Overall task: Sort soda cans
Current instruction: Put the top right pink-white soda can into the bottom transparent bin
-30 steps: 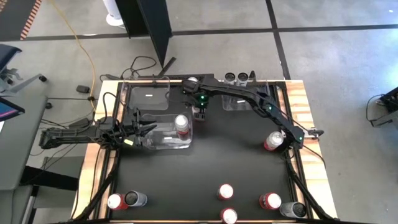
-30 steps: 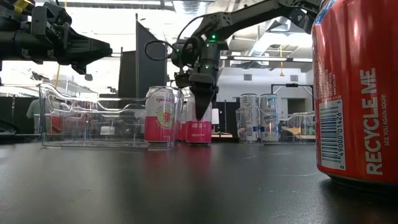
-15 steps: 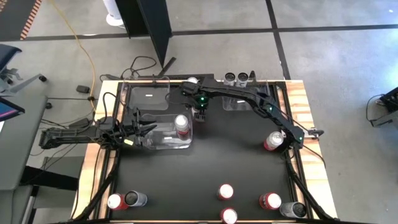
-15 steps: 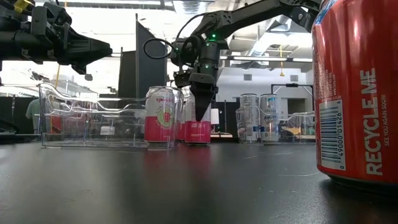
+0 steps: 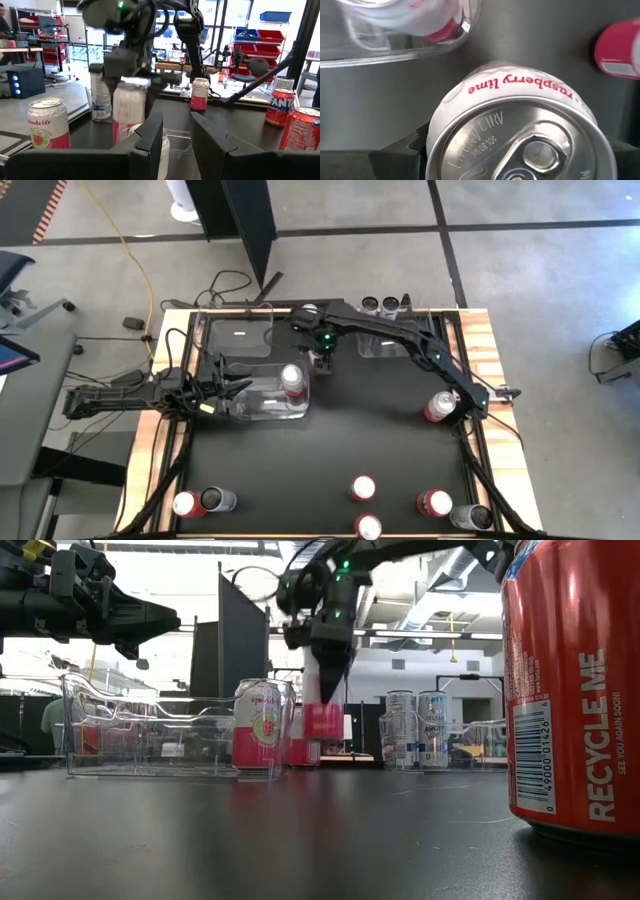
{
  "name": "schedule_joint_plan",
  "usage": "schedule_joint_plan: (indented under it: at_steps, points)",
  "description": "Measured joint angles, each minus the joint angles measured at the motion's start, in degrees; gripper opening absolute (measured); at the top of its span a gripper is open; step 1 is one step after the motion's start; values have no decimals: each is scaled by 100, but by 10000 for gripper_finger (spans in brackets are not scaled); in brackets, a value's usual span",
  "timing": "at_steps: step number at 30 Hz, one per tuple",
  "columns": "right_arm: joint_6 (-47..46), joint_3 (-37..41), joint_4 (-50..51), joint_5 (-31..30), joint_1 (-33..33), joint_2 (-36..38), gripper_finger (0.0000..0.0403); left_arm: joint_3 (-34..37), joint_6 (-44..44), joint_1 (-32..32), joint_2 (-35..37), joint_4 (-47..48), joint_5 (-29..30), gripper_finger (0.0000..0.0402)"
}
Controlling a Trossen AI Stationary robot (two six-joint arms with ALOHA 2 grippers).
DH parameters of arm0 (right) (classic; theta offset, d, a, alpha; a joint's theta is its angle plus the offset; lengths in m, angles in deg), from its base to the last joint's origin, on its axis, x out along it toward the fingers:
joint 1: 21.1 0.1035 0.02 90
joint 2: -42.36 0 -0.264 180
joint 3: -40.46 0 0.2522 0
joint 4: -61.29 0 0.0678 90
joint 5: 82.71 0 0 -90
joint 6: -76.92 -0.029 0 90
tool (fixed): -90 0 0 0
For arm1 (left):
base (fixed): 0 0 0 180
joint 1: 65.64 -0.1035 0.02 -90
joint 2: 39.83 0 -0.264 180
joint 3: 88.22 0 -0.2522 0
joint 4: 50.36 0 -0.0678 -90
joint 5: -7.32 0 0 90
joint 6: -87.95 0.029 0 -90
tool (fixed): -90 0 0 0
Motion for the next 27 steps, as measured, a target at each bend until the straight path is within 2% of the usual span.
schedule_joint_plan:
  at_steps: [12, 17, 27]
  points:
    - [-345, -22, 13, -653, 509, 901, 296, 0, -2, 0, -1, 0, 0, 93]
    - [-426, -22, -332, -701, 872, 1179, 295, 2, -3, 0, -1, -1, 0, 93]
    - [12, -20, -1114, -668, 1690, 1003, 295, 0, -11, 0, 0, 1, 0, 93]
